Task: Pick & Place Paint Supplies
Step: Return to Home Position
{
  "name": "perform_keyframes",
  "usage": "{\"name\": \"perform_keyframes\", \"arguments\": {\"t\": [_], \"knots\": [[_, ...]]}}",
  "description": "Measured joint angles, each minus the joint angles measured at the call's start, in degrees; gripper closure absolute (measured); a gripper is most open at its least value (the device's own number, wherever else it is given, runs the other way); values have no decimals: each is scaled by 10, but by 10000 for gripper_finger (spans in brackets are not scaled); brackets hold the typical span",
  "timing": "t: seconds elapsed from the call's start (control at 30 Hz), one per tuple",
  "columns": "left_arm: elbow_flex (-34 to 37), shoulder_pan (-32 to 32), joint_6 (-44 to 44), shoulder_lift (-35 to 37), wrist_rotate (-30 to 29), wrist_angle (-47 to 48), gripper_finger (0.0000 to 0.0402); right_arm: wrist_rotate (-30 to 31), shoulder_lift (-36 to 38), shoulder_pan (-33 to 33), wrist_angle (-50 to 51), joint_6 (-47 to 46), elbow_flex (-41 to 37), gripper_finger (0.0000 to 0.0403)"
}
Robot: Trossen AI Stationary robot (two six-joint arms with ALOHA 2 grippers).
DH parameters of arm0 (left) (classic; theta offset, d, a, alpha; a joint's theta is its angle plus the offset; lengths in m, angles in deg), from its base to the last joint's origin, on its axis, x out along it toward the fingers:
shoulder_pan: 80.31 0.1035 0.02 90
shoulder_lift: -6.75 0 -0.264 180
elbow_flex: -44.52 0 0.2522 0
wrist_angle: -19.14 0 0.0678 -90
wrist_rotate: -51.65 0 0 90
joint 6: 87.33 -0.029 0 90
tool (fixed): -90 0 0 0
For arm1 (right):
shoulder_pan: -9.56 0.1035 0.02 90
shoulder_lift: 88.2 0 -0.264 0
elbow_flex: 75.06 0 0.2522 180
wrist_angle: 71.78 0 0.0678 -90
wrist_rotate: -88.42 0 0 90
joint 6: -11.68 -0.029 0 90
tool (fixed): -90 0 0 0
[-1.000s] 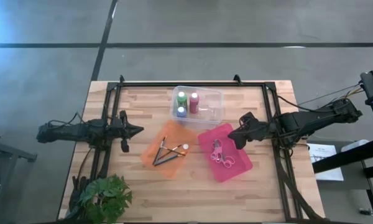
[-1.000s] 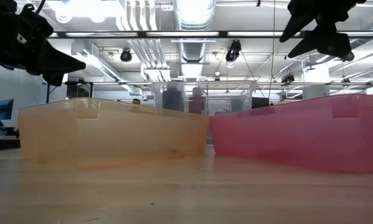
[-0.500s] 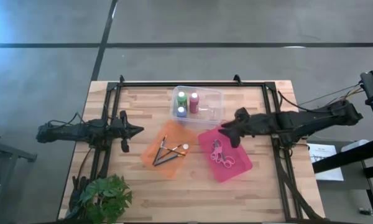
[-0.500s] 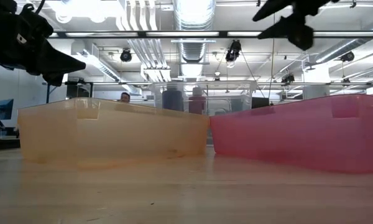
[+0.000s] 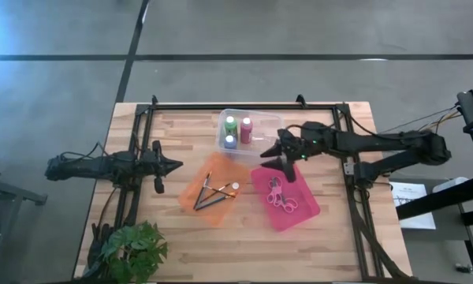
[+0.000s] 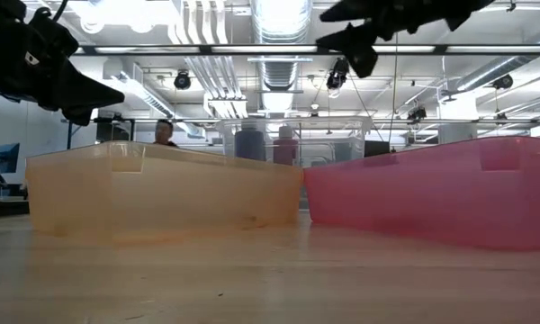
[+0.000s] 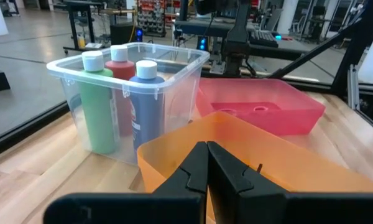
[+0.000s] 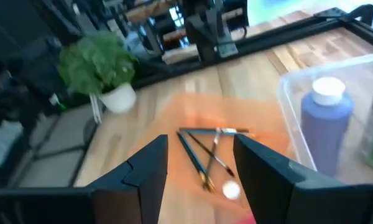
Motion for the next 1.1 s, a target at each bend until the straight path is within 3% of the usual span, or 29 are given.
{"name": "perform_keyframes", "arguments": {"t": [0.1, 0.33, 0.57, 0.8, 1.1], "knots": [[0, 0, 0, -4, 0, 0, 392, 23, 48, 11, 18, 34, -26, 225], [0, 0, 0, -12, 1, 0, 392, 122, 258, 39, 22, 70, -169, 225], [0, 0, 0, -17, 0, 0, 392, 157, 454, 47, 19, 78, -297, 225], [0, 0, 0, -18, 0, 0, 392, 160, 579, 47, 18, 76, -365, 225], [0, 0, 0, -19, 0, 0, 392, 168, 681, 50, 12, 95, -438, 225]]}}
